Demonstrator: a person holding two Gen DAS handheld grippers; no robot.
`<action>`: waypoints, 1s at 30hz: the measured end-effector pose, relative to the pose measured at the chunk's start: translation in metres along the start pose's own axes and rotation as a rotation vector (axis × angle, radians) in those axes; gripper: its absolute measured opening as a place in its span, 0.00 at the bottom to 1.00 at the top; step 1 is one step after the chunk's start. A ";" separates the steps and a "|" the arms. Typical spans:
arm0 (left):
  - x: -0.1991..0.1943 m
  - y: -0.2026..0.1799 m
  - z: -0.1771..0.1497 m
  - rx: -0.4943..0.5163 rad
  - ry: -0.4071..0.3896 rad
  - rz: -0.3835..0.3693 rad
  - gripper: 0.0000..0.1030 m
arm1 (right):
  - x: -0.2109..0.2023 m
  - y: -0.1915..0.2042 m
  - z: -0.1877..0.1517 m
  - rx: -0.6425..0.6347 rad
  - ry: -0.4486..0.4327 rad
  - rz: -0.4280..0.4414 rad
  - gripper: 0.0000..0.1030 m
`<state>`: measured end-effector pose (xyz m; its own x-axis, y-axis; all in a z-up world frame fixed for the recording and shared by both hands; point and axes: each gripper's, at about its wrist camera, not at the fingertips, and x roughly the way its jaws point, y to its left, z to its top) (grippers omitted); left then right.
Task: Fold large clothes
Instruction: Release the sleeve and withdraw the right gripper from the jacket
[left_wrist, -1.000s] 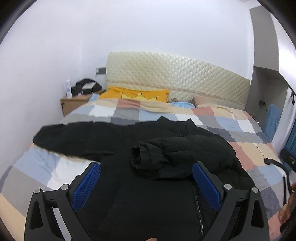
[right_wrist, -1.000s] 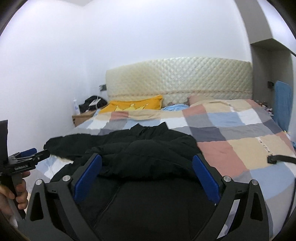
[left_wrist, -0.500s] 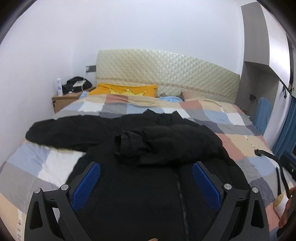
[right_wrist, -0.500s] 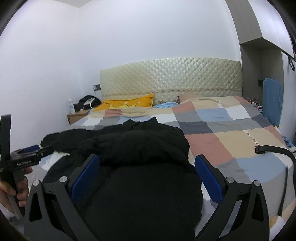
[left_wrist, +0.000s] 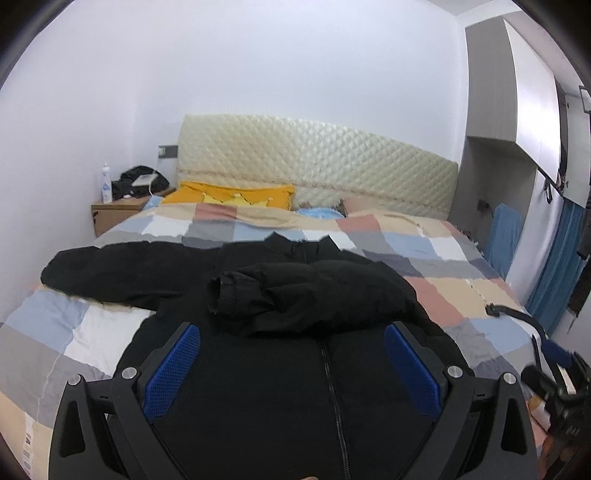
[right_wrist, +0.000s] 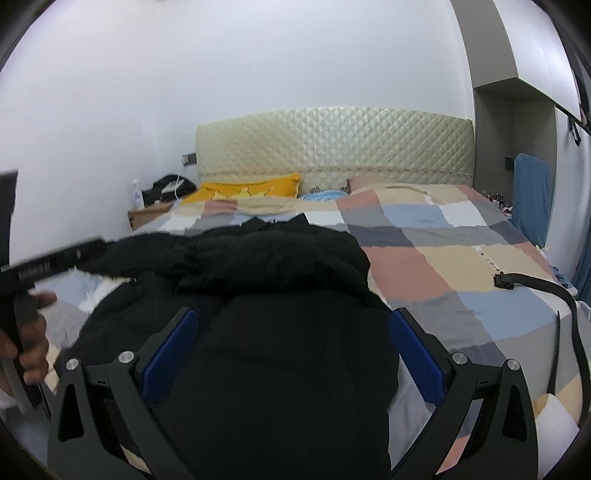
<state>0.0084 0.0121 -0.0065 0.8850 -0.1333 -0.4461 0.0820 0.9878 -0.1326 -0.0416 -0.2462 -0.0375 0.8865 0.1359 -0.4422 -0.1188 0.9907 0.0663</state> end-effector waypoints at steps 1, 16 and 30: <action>0.000 -0.001 0.000 0.006 -0.011 0.009 0.99 | -0.001 0.000 -0.001 0.001 -0.001 -0.003 1.00; 0.052 0.038 0.023 0.005 0.139 0.005 0.99 | -0.001 -0.005 -0.004 0.022 -0.018 -0.036 1.00; 0.099 0.153 0.085 -0.025 0.265 0.120 0.99 | 0.003 -0.009 -0.008 0.063 -0.011 -0.022 1.00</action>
<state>0.1477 0.1567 0.0042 0.7367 -0.0352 -0.6753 -0.0302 0.9959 -0.0848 -0.0410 -0.2543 -0.0467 0.8935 0.1135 -0.4344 -0.0709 0.9911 0.1130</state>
